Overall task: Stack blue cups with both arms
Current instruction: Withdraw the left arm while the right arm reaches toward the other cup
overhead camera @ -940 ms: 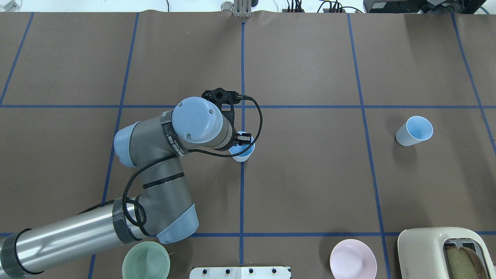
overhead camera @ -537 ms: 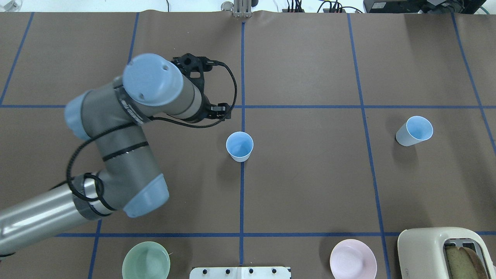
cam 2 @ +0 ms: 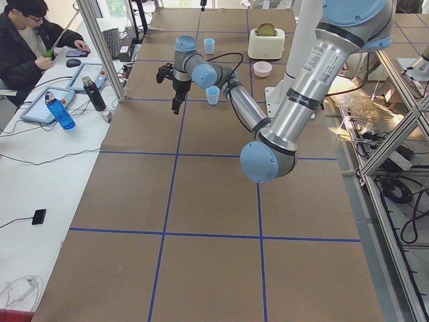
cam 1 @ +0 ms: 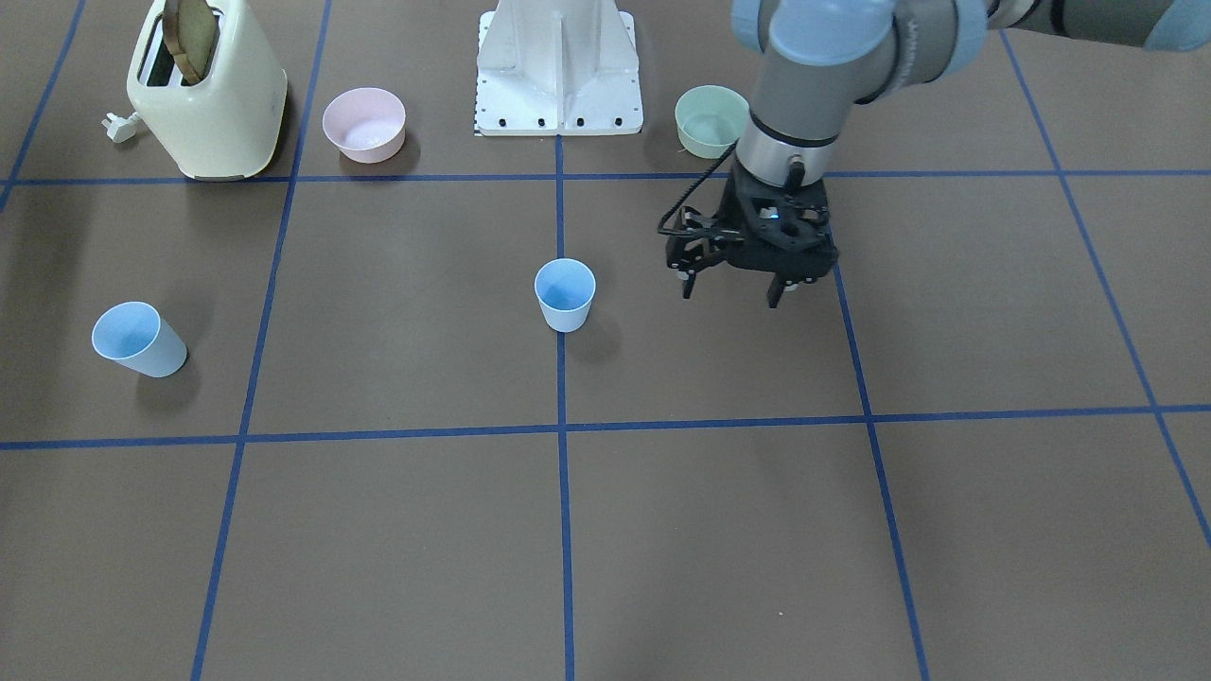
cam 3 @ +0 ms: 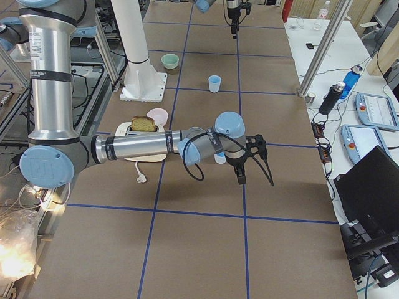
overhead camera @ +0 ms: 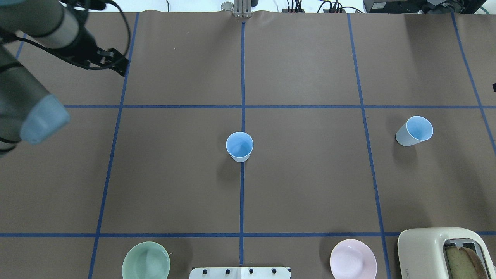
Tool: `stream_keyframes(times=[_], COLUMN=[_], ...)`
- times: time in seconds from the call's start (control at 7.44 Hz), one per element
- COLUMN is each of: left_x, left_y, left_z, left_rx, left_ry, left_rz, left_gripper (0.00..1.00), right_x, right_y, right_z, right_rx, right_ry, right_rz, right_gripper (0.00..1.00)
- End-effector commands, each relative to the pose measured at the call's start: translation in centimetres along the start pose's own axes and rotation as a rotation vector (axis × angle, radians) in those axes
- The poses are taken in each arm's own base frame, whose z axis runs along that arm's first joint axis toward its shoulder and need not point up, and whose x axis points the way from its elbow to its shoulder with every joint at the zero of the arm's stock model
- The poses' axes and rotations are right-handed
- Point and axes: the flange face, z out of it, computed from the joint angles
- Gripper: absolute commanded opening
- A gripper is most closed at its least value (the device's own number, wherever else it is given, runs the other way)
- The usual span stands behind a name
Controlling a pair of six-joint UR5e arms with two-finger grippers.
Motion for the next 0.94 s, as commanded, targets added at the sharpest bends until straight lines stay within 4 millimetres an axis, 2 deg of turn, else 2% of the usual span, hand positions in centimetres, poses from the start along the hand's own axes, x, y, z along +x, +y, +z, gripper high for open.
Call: stream_keyframes(times=[0.0,0.13,0.27,0.4,0.54,0.67,0.81], left_x=[-17.1,-26.2,-32.4,-37.9,-41.8,-44.6,-46.1], left_y=[0.2,1.1,2.1,4.4,5.6,10.8,13.0], left_z=[-3.3,-4.3,-2.5,1.0,0.2,2.3,3.0], left_rx=[-0.064,-0.091,-0.148,-0.202,-0.181,-0.186,-0.165], left_ry=[-0.081,-0.117,0.017,0.189,0.188,0.157,0.070], left_rz=[0.123,0.175,0.114,-0.053,-0.104,-0.112,-0.074], left_gripper=[0.99,0.99,0.99,0.99,0.99,0.99,0.99], right_x=[-6.7,-9.4,-10.7,-11.6,-12.0,-12.8,-13.5], right_y=[0.7,1.2,1.7,2.0,0.8,-0.7,-1.3], right_z=[1.3,1.5,3.0,4.7,6.2,8.0,9.5], right_rx=[-0.063,-0.108,-0.126,-0.139,-0.145,-0.159,-0.169], right_ry=[0.001,0.008,0.037,0.071,0.078,0.072,0.064], right_rz=[-0.025,-0.018,-0.041,-0.071,-0.093,-0.100,-0.115], right_gripper=[1.00,1.00,1.00,1.00,1.00,1.00,1.00])
